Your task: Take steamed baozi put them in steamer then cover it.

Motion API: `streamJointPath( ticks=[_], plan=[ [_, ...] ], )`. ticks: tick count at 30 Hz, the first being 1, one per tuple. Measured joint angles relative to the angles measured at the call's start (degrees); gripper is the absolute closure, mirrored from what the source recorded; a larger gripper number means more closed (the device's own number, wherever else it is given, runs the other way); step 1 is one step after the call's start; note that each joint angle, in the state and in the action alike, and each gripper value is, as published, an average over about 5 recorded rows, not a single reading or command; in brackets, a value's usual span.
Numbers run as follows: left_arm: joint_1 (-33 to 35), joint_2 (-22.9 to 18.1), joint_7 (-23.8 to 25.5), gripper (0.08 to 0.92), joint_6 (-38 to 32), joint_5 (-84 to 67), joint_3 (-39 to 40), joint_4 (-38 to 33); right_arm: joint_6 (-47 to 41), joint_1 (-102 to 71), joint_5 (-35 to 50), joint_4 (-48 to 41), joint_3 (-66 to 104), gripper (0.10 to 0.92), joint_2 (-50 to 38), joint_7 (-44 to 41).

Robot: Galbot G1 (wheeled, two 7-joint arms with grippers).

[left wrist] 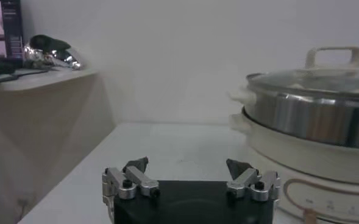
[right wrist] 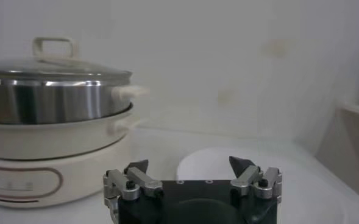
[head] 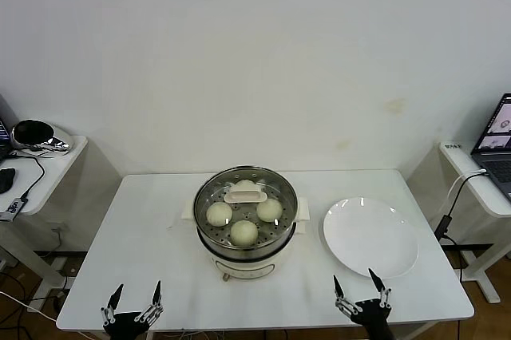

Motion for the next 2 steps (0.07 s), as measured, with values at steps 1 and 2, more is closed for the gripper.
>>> streamJointPath(
  ticks=[1,2],
  plan=[
    [-0.1,-0.1,0.1,0.177,0.0,0.0,0.0,0.1,0.0,0.0,0.0,0.1,0.0,0.203,0.0,0.0],
    [-0.2,-0.1,0.2,0.177,-0.1,0.0,0.0,0.1,0.0,-0.1,0.0,0.1,-0.1,0.203,0.1,0.0]
  ],
)
